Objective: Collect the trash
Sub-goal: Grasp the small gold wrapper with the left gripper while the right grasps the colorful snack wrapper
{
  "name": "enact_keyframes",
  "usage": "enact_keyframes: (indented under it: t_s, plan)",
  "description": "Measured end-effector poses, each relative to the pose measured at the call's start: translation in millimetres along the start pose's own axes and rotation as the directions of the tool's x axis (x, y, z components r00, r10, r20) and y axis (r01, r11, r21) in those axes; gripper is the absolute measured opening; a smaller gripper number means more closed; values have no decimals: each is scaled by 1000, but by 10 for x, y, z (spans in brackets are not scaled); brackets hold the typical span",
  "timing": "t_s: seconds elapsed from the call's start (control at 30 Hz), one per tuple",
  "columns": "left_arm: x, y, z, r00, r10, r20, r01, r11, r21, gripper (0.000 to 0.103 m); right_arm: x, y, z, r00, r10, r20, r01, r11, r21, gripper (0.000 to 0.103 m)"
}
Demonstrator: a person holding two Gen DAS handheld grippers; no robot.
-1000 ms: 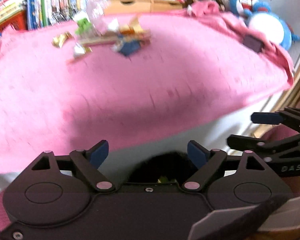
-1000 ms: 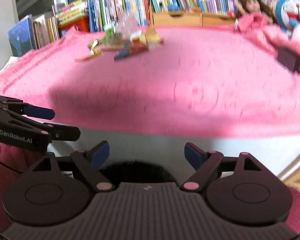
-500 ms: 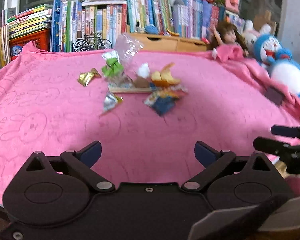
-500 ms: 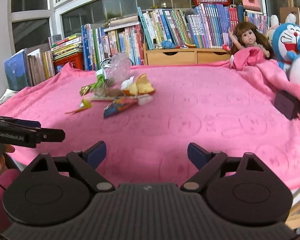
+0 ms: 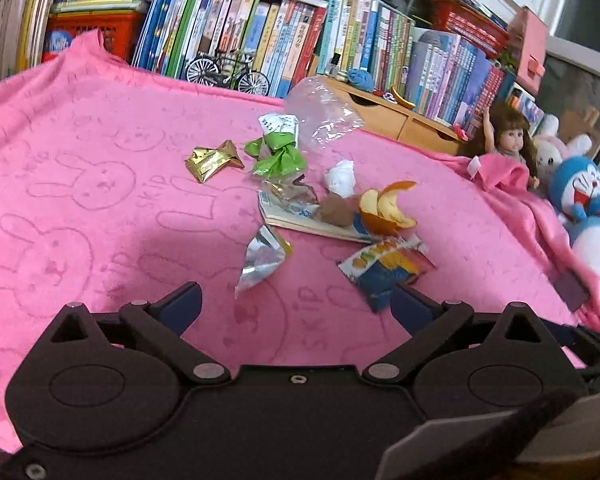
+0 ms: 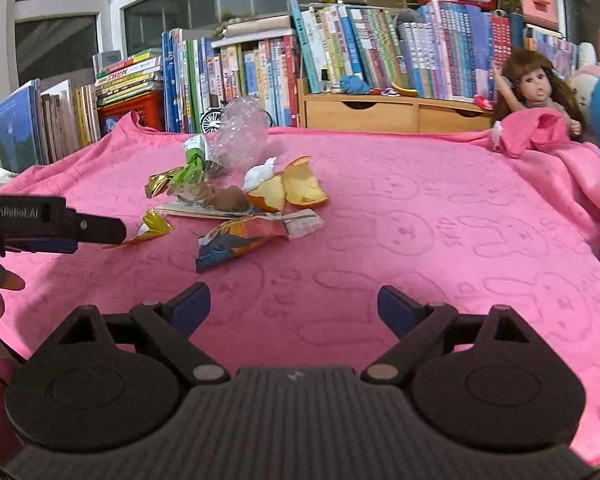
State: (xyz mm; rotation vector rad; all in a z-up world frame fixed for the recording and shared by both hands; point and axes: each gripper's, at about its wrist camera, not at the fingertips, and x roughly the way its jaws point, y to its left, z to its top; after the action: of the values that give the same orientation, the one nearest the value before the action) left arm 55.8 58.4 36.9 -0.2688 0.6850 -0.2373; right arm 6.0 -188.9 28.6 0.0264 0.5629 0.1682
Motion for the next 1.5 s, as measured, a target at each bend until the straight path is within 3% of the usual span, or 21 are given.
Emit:
enact_keyframes:
  t_s: [0.47, 0.63, 0.73, 0.8, 0.83, 0.87, 0.9, 1.07, 1.5]
  plan:
    - [539, 35, 145, 991, 134, -28, -132, 990, 53, 99, 425, 188, 218, 1000, -6, -19, 4, 997, -83, 97]
    - [609, 52, 125, 988, 157, 3, -157, 986, 63, 94, 483, 198, 226, 999, -26, -34, 22, 995, -98, 97]
    - [631, 18, 115, 984, 177, 17, -178, 980, 93, 82, 524, 197, 220, 998, -34, -45, 30, 995, -100, 97]
    - [631, -16, 101, 981, 190, 30, -192, 973, 129, 56, 547, 203, 223, 998, -35, -49, 30, 994, -102, 97]
    - [626, -25, 96, 981, 193, 33, -196, 971, 137, 48, 557, 210, 225, 998, -36, -50, 30, 994, -104, 97]
    - [619, -20, 101, 981, 190, 34, -193, 971, 138, 32, 568, 216, 231, 998, -36, -51, 30, 994, -106, 97]
    - [608, -8, 105, 983, 183, 32, -185, 974, 130, 26, 580, 224, 235, 998, -37, -51, 31, 994, -109, 97]
    - [515, 28, 121, 988, 148, 32, -151, 982, 116, 17, 620, 257, 249, 998, -36, -50, 30, 993, -111, 98]
    - [314, 188, 268, 987, 140, 73, -145, 987, 68, 15, 748, 379, 357, 999, -12, -38, 8, 995, -98, 103]
